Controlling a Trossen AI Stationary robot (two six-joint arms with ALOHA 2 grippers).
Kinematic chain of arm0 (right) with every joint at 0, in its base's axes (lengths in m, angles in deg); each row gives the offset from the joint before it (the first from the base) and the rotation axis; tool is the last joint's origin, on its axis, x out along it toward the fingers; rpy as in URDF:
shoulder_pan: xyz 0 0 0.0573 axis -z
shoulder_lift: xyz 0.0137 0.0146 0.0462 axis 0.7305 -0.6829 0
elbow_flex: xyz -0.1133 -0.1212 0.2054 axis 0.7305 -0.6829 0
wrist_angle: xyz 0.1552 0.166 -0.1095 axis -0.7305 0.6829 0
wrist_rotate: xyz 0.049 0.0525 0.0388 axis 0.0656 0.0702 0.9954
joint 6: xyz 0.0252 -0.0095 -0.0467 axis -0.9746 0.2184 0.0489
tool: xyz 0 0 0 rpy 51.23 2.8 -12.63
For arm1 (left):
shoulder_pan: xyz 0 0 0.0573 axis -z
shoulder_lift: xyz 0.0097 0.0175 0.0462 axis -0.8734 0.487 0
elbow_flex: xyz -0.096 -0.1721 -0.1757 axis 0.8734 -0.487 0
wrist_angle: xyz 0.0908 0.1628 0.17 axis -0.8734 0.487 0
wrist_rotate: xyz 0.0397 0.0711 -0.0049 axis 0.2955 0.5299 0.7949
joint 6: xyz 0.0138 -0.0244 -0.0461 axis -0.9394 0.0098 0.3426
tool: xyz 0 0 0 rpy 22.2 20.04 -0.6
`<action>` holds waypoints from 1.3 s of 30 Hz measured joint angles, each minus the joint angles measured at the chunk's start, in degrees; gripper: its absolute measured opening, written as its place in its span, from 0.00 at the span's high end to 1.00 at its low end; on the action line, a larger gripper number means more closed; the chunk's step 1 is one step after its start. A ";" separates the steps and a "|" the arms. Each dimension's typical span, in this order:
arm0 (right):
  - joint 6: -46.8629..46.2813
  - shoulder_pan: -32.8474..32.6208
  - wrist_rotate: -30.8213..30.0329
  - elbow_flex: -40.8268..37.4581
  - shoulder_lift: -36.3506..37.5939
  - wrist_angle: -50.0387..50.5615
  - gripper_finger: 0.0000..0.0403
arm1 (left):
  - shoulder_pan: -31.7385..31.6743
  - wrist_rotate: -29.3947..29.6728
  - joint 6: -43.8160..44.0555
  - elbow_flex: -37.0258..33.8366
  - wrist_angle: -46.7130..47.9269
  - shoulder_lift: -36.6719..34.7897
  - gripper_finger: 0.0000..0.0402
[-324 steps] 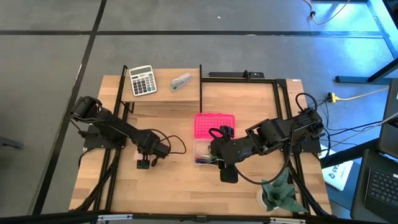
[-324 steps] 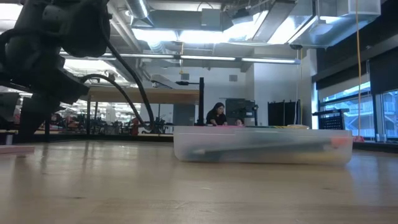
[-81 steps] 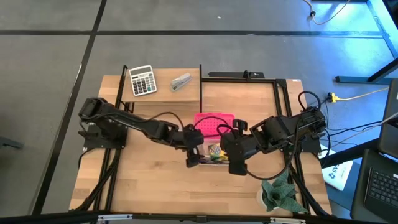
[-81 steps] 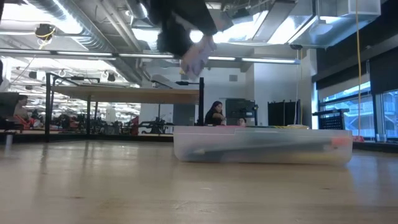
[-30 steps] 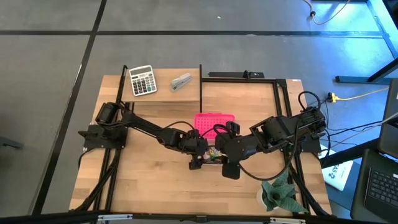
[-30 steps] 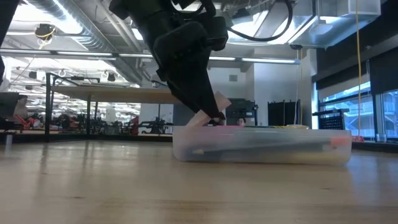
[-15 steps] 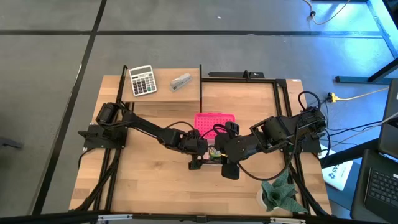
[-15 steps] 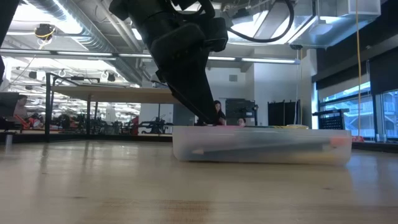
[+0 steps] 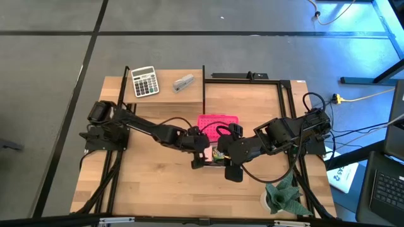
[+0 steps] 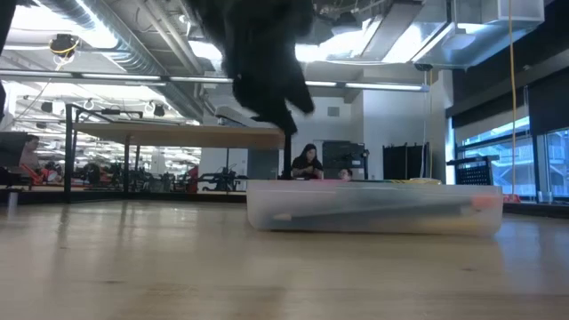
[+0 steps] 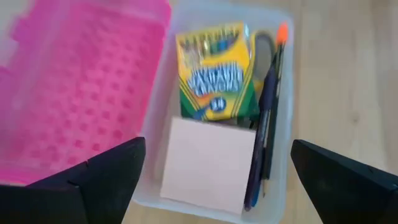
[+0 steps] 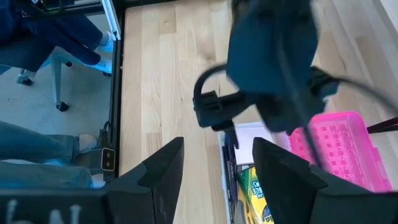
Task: Pack school essentials
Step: Close the pink supply box
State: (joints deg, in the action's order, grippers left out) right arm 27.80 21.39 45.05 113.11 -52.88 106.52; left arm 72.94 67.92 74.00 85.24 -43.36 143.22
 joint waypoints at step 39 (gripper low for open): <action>0.15 0.00 0.00 0.00 -0.02 -2.94 0.52 | 6.41 6.95 11.28 -19.58 10.25 -34.76 0.02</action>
State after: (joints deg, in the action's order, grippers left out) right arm 27.95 21.39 45.05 113.11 -52.90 103.58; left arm 79.36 74.88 85.28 65.66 -33.11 108.46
